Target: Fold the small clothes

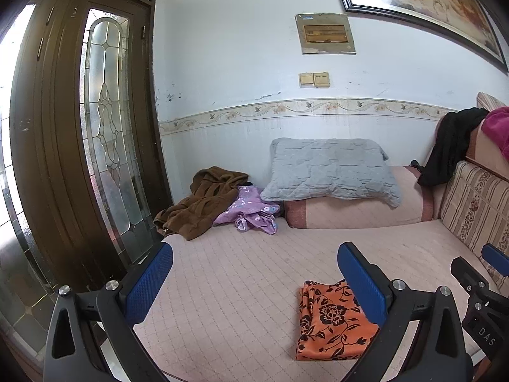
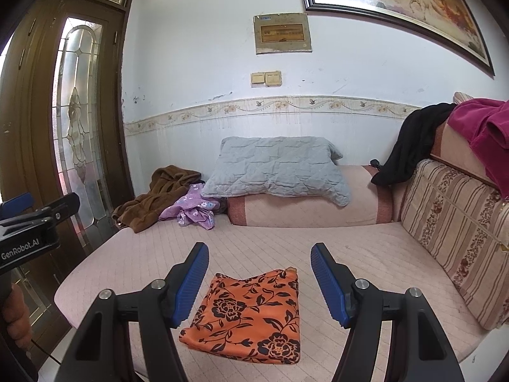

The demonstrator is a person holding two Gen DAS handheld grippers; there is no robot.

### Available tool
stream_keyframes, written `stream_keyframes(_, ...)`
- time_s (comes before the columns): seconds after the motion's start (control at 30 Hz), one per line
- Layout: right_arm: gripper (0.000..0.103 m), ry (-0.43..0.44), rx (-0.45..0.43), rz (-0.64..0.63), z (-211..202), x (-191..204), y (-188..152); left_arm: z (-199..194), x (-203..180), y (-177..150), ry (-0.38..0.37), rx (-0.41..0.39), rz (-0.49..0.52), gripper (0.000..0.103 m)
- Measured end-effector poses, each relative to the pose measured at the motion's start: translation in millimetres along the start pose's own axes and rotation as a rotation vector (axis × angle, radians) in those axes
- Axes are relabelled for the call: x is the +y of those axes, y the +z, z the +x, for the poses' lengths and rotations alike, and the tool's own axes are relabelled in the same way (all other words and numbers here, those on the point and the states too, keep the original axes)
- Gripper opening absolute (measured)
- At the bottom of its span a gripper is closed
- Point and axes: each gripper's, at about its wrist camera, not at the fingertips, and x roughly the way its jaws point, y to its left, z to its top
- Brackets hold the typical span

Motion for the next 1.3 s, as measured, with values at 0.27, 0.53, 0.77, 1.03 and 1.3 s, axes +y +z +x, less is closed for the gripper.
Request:
stream_keyframes(0.27, 0.07, -0.022, 0.022, 0.002, 7.4, -2.1, -3.0, 11.1, -6.0, -4.2, -0.028, 0.015, 0.019, 0.103)
stream_keyframes(0.53, 0.07, -0.019, 0.062, -0.007, 28.5, 0.1, -4.3, 25.6, -3.6, -5.7, -0.03, 0.035, 0.003, 0.103)
stream_keyframes(0.77, 0.07, -0.018, 0.076, -0.017, 46.3, 1.6, -3.8, 36.3, -5.4, -4.5, -0.034, 0.046, 0.005, 0.103)
stream_keyframes(1.03, 0.07, -0.014, 0.107, 0.005, 66.2, -5.1, -6.5, 55.5, -10.2, -6.2, -0.044, 0.082, 0.002, 0.103)
stream_keyframes(1.3, 0.07, -0.026, 0.14, 0.007, 91.1, -8.7, -13.7, 79.0, -19.8, -11.8, -0.05, 0.11, 0.018, 0.103)
